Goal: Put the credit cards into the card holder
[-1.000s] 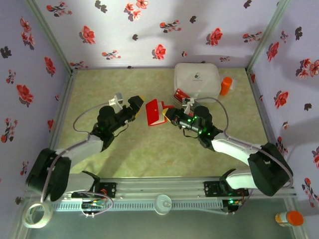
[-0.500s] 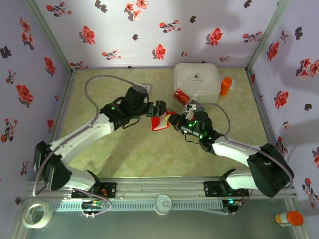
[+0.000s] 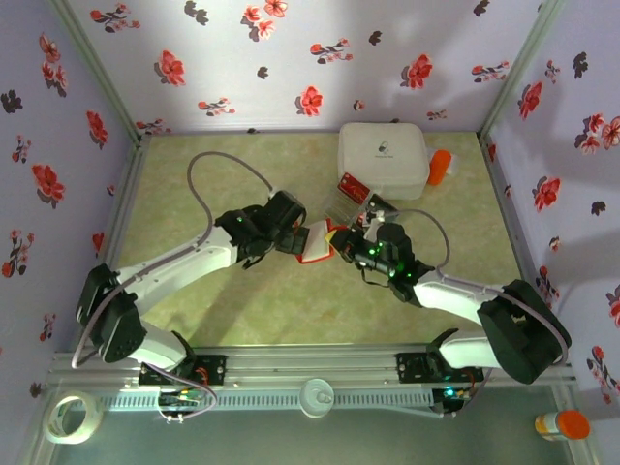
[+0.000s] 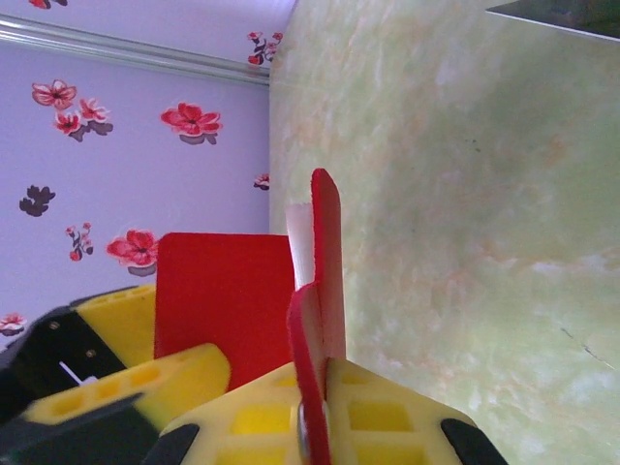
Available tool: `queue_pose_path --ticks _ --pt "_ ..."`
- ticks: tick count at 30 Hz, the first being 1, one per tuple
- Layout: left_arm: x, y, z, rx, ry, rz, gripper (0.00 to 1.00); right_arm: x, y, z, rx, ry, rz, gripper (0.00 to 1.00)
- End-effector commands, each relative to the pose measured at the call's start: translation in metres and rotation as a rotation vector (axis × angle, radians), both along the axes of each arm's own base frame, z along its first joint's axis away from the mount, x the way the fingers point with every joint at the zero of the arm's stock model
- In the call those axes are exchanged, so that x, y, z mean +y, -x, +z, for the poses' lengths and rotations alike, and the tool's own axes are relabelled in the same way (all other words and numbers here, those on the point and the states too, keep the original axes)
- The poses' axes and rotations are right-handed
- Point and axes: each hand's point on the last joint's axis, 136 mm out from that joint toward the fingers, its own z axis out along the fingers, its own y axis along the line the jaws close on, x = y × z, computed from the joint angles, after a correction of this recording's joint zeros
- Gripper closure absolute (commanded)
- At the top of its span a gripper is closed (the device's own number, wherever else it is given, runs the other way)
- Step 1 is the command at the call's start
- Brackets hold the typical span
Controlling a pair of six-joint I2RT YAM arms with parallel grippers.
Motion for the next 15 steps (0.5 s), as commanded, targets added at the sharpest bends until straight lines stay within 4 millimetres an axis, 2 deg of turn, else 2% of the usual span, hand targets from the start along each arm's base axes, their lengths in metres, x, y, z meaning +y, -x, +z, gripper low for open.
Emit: queue_pose_path --ticks 1,7,15 --pt "0.022 0.004 -0.013 -0.01 -0.044 0.045 0.0 -0.005 -0.001 0.004 -0.034 -0.013 -0.034 1.0" --pt "0.033 0.014 -0.048 0.024 -0.061 0.06 0.0 0.0 0.011 -0.018 -0.022 0.032 -0.05 1.0" --pt "0.036 0.027 -0.096 0.096 -0.07 0.06 0.0 0.008 0.032 -0.049 -0.035 0.11 -0.088 1.0"
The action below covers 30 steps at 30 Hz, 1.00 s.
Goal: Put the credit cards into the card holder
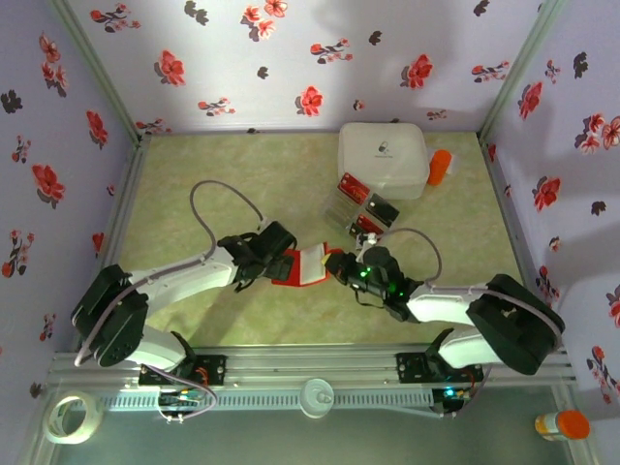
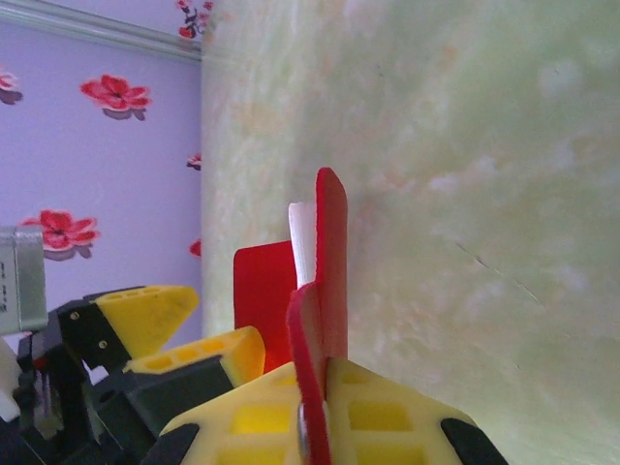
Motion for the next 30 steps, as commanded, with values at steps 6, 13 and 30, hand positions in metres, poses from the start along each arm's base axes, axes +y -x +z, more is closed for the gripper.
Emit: queue_pose_path --ticks 6,13,30 --pt "0.003 0.006 -0.034 0.031 -0.004 0.034 0.0 -0.003 0.004 -0.015 -0.06 0.069 -0.082 1.0" --pt "0.008 0.01 -0.05 0.053 -0.031 0.039 0.0 0.004 0.009 -0.032 -0.042 0.102 -0.071 1.0" --pt "0.01 0.01 -0.053 0.055 -0.054 0.036 0.0 -0.037 0.011 -0.018 -0.04 0.309 -0.111 0.54"
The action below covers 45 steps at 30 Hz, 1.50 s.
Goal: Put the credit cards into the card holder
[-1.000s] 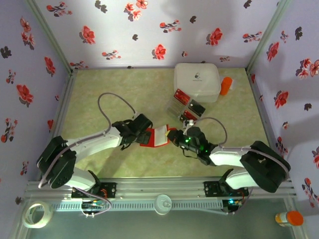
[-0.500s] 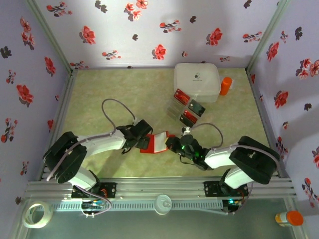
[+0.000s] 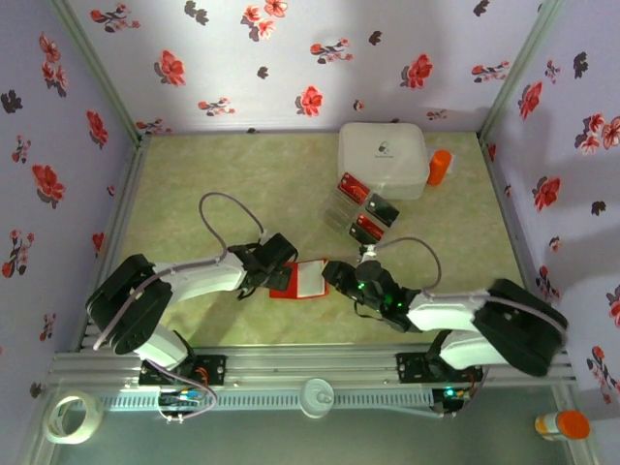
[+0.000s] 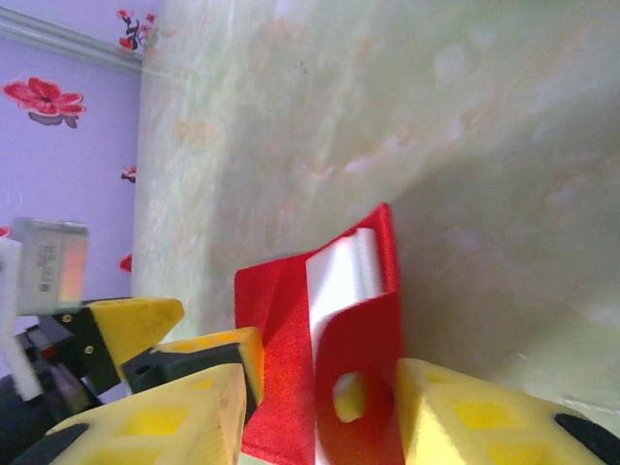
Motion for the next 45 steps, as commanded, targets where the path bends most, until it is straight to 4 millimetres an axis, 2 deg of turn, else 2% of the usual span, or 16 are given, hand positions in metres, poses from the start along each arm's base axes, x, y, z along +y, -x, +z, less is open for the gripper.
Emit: queue_pose_path --ticks 1,5,9,13,17,20,24,28,33,38,42,45 --pt "0.004 0.002 -0.005 0.0 -0.017 0.015 0.0 -0.028 -0.001 0.001 -0.002 0.199 -0.037 0.54" --pt "0.003 0.001 -0.003 -0.003 -0.013 0.016 0.0 -0.034 -0.001 0.019 -0.03 0.265 -0.018 0.57" --pt "0.004 0.002 -0.004 -0.003 -0.015 0.017 0.0 -0.016 -0.004 0.025 -0.034 0.29 0.064 0.63" --pt "0.006 0.002 -0.005 -0.002 -0.024 0.018 0.0 0.01 -0.008 0.018 -0.01 0.28 0.139 0.69" --pt "0.006 0.002 -0.005 -0.005 -0.027 0.018 0.0 0.022 -0.014 0.001 0.018 0.305 0.159 0.79" --pt "0.005 0.001 -0.004 -0.008 -0.026 0.018 0.0 0.014 -0.019 -0.014 0.036 0.346 0.135 0.82" --pt "0.004 0.0 -0.003 -0.012 -0.023 0.016 0.0 -0.007 -0.024 -0.031 0.064 0.378 0.081 0.85" --pt "0.005 0.001 -0.004 -0.009 -0.026 0.014 0.0 -0.02 -0.022 -0.049 0.1 0.387 0.061 0.88" --pt "0.007 0.002 -0.009 -0.007 -0.032 0.018 0.0 -0.023 -0.015 -0.066 0.134 0.383 0.063 0.9" --pt "0.007 0.003 -0.011 0.002 -0.034 0.022 0.0 -0.025 -0.012 -0.072 0.145 0.375 0.061 0.91" --pt "-0.002 0.001 0.003 -0.002 0.017 0.019 0.0 -0.026 -0.011 -0.07 0.142 0.372 0.062 0.91" --pt "-0.018 -0.003 0.029 -0.02 0.11 0.016 0.0 -0.026 -0.01 -0.07 0.142 0.374 0.064 0.91"
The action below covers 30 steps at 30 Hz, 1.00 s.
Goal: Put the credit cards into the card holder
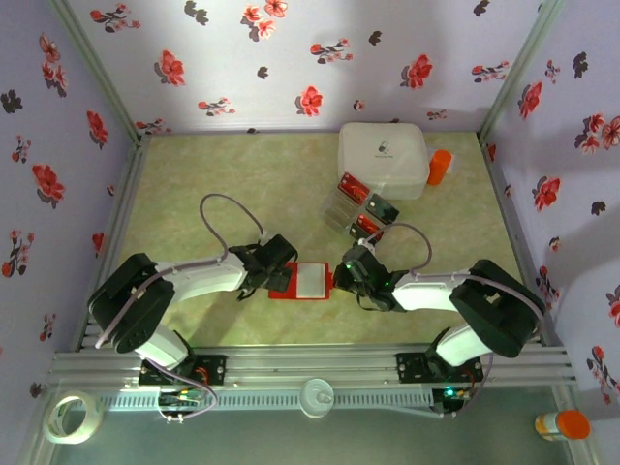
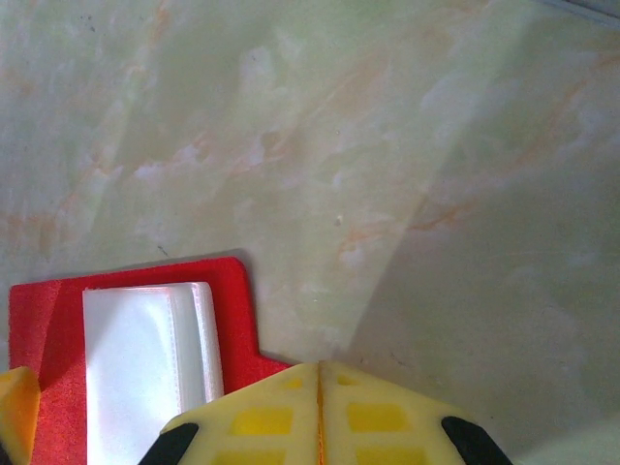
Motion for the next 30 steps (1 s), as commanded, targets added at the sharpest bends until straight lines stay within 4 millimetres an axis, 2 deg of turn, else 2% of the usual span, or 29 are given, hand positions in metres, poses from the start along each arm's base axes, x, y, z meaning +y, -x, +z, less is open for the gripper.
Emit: queue_pose_path --ticks 1,8,11,14,17,20,25,30 --pt "-0.023 -0.006 0.04 -0.039 0.138 0.01 0.0 -0.005 0.006 -0.008 0.029 0.009 -0.001 0.91" --pt "-0.068 -0.009 0.104 -0.047 0.407 -0.033 0.0 -0.005 0.007 -0.01 0.033 0.01 0.002 0.91" --pt "-0.092 -0.005 0.121 -0.02 0.552 -0.05 0.0 -0.005 0.008 -0.011 0.035 0.009 0.002 0.91" --pt "-0.112 0.0 0.126 0.017 0.677 -0.05 0.0 -0.005 0.008 -0.012 0.036 0.008 0.001 0.91" --pt "-0.125 0.006 0.12 0.061 0.767 -0.038 0.0 -0.006 0.009 -0.015 0.041 0.011 0.001 0.91" --pt "-0.127 0.011 0.103 0.096 0.815 -0.008 0.0 -0.006 0.009 -0.016 0.043 0.014 0.001 0.91" --pt "-0.115 0.02 0.072 0.131 0.786 0.021 0.0 -0.008 0.01 -0.018 0.044 0.022 -0.001 0.92" --pt "-0.092 0.023 0.047 0.125 0.726 0.052 0.0 -0.01 0.011 -0.02 0.047 0.036 0.004 0.92"
